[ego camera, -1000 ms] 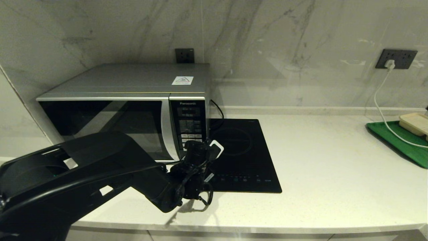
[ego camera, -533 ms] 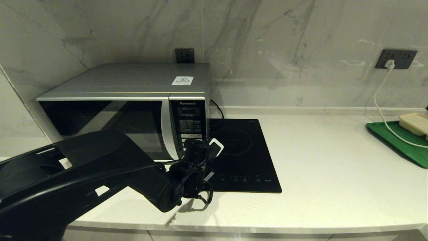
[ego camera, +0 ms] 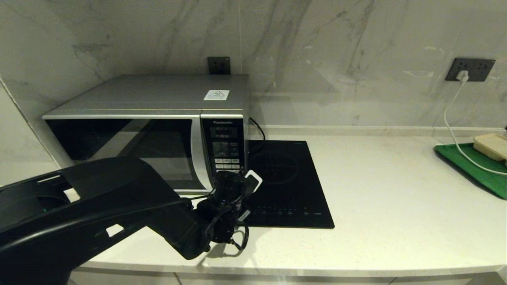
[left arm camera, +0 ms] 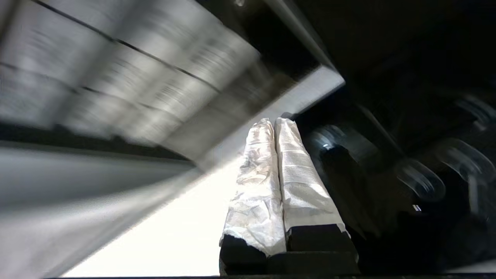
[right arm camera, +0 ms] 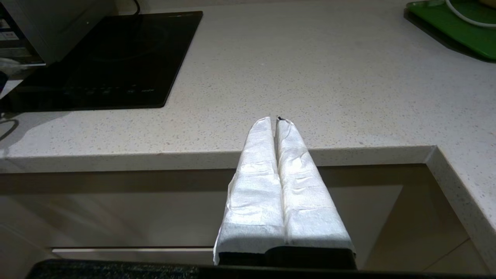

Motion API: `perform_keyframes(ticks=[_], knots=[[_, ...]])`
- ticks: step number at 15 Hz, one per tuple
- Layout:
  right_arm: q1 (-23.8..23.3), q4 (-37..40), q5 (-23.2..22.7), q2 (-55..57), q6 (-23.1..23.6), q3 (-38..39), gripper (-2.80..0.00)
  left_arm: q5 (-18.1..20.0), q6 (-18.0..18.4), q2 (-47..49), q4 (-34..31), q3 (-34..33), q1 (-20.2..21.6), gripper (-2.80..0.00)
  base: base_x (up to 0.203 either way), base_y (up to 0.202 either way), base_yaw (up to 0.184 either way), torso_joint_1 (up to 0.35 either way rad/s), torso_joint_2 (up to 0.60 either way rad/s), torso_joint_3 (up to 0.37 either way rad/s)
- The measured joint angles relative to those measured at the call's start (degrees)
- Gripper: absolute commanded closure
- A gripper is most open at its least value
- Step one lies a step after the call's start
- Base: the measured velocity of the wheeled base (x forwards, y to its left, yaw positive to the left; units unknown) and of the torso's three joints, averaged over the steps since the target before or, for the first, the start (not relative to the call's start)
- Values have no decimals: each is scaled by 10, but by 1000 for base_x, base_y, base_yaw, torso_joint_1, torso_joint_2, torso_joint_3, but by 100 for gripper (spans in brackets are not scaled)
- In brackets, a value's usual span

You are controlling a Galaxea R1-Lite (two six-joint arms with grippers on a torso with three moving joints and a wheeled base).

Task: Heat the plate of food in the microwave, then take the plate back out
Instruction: Open the microwave oven

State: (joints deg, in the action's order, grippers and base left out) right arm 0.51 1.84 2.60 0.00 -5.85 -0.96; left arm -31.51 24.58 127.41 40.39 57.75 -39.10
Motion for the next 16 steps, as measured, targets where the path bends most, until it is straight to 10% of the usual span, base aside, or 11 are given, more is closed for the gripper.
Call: perform_keyframes(ticks=[8,16], knots=[[0,0,0,0,0,0,0,6,-46,-121,-12,-85,-68,0,0,0,0,0,0,0],[0,0,0,0,0,0,0,46,-89,-385,-149,-141,7,0,0,0,0,0,0,0]])
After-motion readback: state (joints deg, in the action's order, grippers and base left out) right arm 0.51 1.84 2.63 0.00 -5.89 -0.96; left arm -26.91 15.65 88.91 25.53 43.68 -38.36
